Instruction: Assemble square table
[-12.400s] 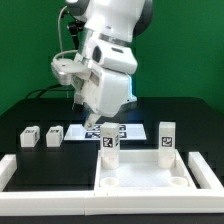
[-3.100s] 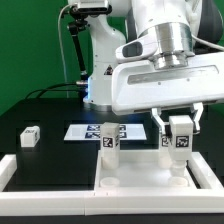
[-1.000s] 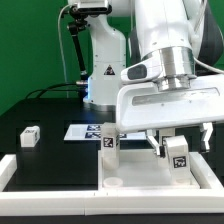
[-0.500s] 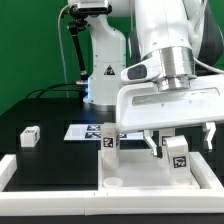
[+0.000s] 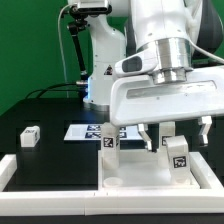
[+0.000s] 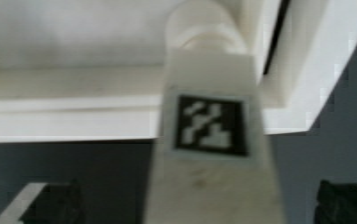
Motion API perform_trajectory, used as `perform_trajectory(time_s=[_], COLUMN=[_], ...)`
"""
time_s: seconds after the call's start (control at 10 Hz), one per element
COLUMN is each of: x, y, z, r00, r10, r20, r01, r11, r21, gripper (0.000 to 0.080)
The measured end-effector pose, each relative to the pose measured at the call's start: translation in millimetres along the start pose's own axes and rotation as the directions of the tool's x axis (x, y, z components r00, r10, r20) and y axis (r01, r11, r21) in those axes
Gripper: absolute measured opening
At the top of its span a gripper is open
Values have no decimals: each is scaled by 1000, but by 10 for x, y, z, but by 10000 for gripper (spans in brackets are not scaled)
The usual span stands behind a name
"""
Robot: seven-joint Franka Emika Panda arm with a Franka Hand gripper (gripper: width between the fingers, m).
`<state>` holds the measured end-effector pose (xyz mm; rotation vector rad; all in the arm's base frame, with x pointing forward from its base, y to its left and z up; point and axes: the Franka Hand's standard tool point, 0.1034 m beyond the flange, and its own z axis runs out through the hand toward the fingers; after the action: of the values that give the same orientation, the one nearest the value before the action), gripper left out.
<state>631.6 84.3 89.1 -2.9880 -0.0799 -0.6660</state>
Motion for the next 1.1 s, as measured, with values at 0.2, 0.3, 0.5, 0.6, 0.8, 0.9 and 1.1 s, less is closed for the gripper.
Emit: perform_trajectory(time_s=[0.2, 0.3, 0.5, 0.6, 0.8, 0.9, 1.1], x=[-28, -37, -15, -8, 6, 0, 1], y=[18, -23, -92, -138, -185, -188, -188], z=[39, 60, 119, 141, 182, 183, 187], r00=[999, 989, 954, 927, 875, 872, 872], r10=[6, 12, 26, 31, 26, 33, 50], r20=[53, 148, 300, 373, 484, 488, 487], r01=[-7, -15, -41, -54, -65, -72, -86], r11=[1000, 1000, 998, 997, 996, 996, 995], r21=[6, 21, 42, 50, 64, 61, 52], gripper=[649, 649, 649, 649, 649, 649, 602])
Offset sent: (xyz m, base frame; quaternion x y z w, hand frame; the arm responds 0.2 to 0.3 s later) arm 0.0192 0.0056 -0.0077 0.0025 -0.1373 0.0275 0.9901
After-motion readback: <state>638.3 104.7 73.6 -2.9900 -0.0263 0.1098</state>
